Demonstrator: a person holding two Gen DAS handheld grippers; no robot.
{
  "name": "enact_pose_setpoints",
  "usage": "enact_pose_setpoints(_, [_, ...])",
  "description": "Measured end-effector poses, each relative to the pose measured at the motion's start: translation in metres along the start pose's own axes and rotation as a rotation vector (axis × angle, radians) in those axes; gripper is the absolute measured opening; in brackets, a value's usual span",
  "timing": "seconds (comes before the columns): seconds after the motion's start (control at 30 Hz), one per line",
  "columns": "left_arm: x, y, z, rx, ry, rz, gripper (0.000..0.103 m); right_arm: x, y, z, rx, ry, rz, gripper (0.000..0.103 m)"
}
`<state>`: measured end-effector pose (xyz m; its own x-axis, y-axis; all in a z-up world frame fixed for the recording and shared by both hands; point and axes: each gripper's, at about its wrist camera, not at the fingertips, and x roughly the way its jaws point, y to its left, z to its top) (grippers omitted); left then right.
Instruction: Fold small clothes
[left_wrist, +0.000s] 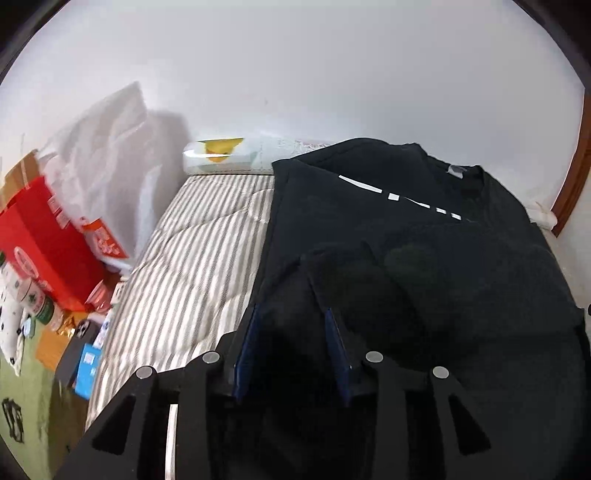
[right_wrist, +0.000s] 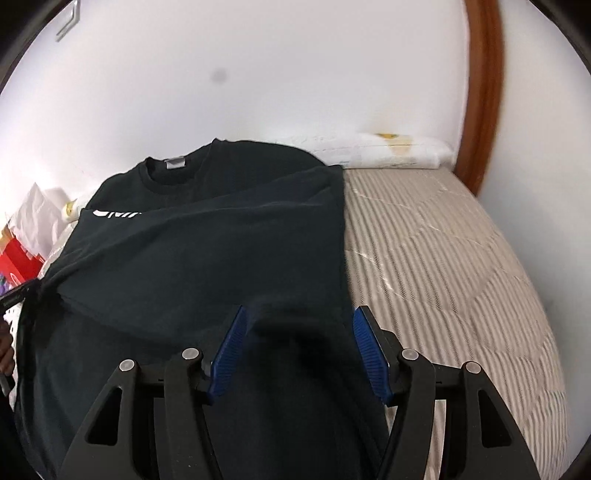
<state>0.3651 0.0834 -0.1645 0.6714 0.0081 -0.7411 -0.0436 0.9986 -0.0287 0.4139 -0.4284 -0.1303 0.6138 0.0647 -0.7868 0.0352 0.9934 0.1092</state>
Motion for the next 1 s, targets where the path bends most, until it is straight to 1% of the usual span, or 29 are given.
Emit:
enact_pose_setpoints(0.07, [-0.017, 0.002, -0.008, -0.009, -0.002, -0.008, 0.035, -0.017, -0.003, -0.006, 0.015, -0.006, -0.014, 0.059])
enact_pose_setpoints(0.13, [-0.039, 0.001, -0.018, -0.007, -0.018, 0.010, 0.035, -0.033, -0.005, -0.010, 0.019, -0.022, -0.042, 0.059])
enact_pose_setpoints(0.2, [-0.058, 0.000, -0.027, -0.003, -0.033, 0.022, 0.035, -0.054, -0.004, -0.018, 0.021, -0.039, -0.047, 0.059])
enact_pose_setpoints(0.37, [-0.105, -0.006, -0.053, -0.007, -0.051, 0.015, 0.035, -0.097, -0.007, -0.036, 0.003, -0.084, -0.073, 0.059])
enact_pose_setpoints(0.5, [-0.137, -0.010, -0.075, -0.026, -0.066, 0.022, 0.035, -0.125, -0.008, -0.055, -0.007, -0.056, -0.040, 0.059])
enact_pose_setpoints(0.57, [-0.151, -0.013, -0.088, -0.024, -0.068, 0.011, 0.035, -0.138, -0.006, -0.068, -0.022, -0.054, -0.023, 0.059])
enact_pose_setpoints(0.67, [-0.166, -0.012, -0.105, -0.022, -0.082, 0.005, 0.035, -0.148, -0.003, -0.090, -0.034, -0.045, -0.004, 0.059])
enact_pose_setpoints(0.73, [-0.176, -0.008, -0.118, -0.031, -0.089, 0.005, 0.035, -0.153, -0.003, -0.104, -0.047, -0.039, -0.010, 0.059])
enact_pose_setpoints(0.77, [-0.179, -0.004, -0.127, -0.040, -0.076, -0.015, 0.035, -0.153, -0.003, -0.113, -0.057, -0.031, -0.015, 0.059])
enact_pose_setpoints(0.83, [-0.181, 0.004, -0.140, -0.059, -0.049, -0.041, 0.035, -0.151, -0.002, -0.131, -0.081, 0.013, -0.014, 0.059])
enact_pose_setpoints(0.9, [-0.183, 0.012, -0.154, -0.077, -0.037, -0.040, 0.035, -0.147, -0.002, -0.146, -0.089, 0.047, -0.012, 0.059])
enact_pose_setpoints(1.0, [-0.186, 0.023, -0.174, -0.090, -0.031, -0.019, 0.035, -0.143, -0.002, -0.165, -0.090, 0.070, -0.006, 0.059])
